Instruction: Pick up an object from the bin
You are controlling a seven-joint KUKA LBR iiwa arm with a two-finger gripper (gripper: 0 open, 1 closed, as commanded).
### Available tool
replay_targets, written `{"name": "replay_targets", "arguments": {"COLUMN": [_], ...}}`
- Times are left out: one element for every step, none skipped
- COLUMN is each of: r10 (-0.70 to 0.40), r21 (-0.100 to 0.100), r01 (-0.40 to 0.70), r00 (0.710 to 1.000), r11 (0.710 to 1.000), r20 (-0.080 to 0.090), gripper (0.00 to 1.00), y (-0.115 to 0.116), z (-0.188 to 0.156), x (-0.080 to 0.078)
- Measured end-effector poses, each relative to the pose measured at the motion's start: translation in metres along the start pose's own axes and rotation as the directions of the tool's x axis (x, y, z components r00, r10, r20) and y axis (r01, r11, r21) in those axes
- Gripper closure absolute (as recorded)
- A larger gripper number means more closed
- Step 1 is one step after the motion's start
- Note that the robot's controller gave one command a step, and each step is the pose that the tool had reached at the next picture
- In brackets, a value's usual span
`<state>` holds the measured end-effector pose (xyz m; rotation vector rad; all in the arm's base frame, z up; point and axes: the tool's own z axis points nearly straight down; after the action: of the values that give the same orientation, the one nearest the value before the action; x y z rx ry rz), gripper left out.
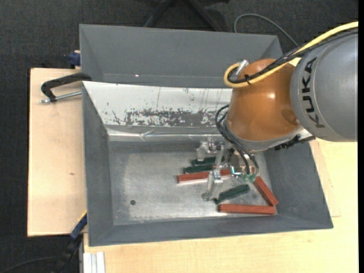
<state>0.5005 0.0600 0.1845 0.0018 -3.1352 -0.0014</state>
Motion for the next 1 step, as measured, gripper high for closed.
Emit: {"name": "replay_targets", "arguments": {"r10": [-0.241], "r21": [0.001], "r01": [0.241], "r00": [0.971], "r11": [0.971], "r20": [0.003], "gripper": [0.00], "y": [0.0027], "z": [0.1165], "x": [-0.0396]}}
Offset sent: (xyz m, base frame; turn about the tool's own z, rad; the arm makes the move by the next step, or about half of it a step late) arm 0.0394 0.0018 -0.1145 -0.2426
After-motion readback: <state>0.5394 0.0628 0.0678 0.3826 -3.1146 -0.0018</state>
